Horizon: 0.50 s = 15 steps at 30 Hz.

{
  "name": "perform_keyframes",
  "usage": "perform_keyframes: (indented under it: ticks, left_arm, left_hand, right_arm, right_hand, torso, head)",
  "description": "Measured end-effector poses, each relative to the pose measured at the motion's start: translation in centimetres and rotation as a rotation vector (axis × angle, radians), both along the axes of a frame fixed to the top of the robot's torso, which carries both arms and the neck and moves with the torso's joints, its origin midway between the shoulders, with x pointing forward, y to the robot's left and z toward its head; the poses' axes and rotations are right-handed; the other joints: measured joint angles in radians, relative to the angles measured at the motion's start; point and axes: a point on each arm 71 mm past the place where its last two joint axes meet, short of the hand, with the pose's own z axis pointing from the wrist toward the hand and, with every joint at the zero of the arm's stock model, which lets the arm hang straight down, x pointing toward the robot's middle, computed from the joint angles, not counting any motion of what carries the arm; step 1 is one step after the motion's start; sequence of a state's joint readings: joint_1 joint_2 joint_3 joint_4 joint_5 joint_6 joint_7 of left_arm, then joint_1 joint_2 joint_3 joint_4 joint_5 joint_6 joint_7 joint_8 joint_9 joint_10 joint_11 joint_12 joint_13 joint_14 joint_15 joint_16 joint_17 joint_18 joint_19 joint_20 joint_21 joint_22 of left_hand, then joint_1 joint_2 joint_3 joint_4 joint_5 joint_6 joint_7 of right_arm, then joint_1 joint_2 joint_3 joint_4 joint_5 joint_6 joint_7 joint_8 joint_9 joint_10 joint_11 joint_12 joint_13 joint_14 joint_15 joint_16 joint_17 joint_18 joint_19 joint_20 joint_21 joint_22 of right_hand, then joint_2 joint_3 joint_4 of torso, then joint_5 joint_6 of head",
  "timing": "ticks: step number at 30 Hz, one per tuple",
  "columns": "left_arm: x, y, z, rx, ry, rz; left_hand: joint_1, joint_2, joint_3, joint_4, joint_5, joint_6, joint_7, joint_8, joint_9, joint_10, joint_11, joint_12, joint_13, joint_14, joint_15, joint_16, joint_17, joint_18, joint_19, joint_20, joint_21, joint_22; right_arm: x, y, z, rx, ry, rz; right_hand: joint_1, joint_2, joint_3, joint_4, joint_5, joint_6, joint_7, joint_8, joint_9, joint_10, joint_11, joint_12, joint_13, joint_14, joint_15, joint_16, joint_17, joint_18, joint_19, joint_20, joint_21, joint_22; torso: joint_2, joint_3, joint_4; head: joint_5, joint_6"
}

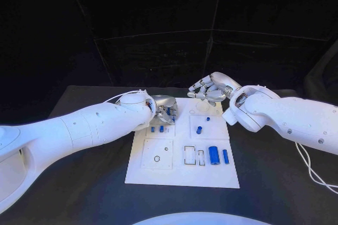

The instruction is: Assemble the parts on the task board

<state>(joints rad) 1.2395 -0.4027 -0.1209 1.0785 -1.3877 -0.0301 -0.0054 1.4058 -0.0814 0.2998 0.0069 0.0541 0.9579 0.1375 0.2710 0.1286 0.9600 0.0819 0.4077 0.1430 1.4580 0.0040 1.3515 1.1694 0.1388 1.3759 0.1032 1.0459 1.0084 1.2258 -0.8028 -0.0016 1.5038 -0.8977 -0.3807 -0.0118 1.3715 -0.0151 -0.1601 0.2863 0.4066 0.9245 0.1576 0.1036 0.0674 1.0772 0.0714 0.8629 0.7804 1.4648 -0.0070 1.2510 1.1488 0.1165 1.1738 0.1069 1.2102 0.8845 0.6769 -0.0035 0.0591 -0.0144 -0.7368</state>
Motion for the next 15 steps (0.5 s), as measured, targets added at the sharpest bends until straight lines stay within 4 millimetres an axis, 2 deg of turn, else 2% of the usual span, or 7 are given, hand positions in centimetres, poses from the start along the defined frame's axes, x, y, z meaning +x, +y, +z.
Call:
perform_keyframes:
  ticks: [5, 8, 15]
  left_arm:
    - [0.04, -0.07, -0.01, 0.005, 0.003, 0.006]
    - [0.11, -0.1, 0.01, 0.01, 0.005, 0.012]
    - [0.23, -0.15, 0.04, 0.022, 0.01, 0.027]
  left_hand:
    - [0.0, 0.0, 0.006, 0.0, 0.0, 0.0, 0.0, -0.008, -0.006, 0.003, 0.004, -0.006, -0.006, 0.002, -0.002, 0.0, -0.003, 0.0, 0.0, 0.0, 0.0, 0.002]
    - [0.0, 0.0, 0.021, -0.004, 0.0, 0.0, 0.0, -0.015, -0.01, 0.014, 0.0, -0.01, -0.009, 0.002, -0.002, 0.0, -0.006, 0.0, 0.0, 0.0, 0.005, 0.006]
    - [0.02, 0.02, 0.073, -0.031, 0.0, 0.016, 0.001, -0.025, -0.021, 0.035, -0.004, -0.022, -0.022, 0.002, -0.002, 0.0, -0.012, 0.0, 0.003, -0.003, 0.019, 0.022]
  right_arm:
    - [0.0, 0.02, 0.0, 0.0, 0.0, 0.0]
    - [0.01, 0.04, 0.0, 0.0, 0.0, 0.001]
    - [0.02, 0.06, 0.0, 0.0, 0.0, 0.001]
  right_hand:
    - [0.004, 0.004, 0.0, 0.0, 0.0, 0.0, 0.0, 0.0, 0.0, 0.0, 0.0, 0.0, 0.0, 0.0, 0.0, 0.0, 0.0, 0.0, 0.0, 0.0, 0.0, -0.001]
    - [0.004, 0.004, 0.0, 0.0, 0.0, 0.0, 0.0, 0.0, 0.0, 0.0, 0.0, 0.0, 0.0, 0.0, 0.0, 0.0, 0.0, 0.0, 0.0, 0.0, 0.0, -0.001]
    - [0.004, 0.004, 0.0, 0.0, 0.0, 0.0, 0.0, 0.0, 0.0, 0.0, 0.0, 0.0, 0.0, 0.0, 0.0, 0.0, 0.0, 0.0, 0.0, 0.0, 0.0, -0.001]
  torso:
    - [0.0, 0.0, 0.0]
    - [0.0, 0.0, 0.0]
    - [0.0, -0.0001, 0.0]
  head:
    - [-0.001, 0.0]
    - [-0.001, 0.0]
    - [-0.003, 0.0]
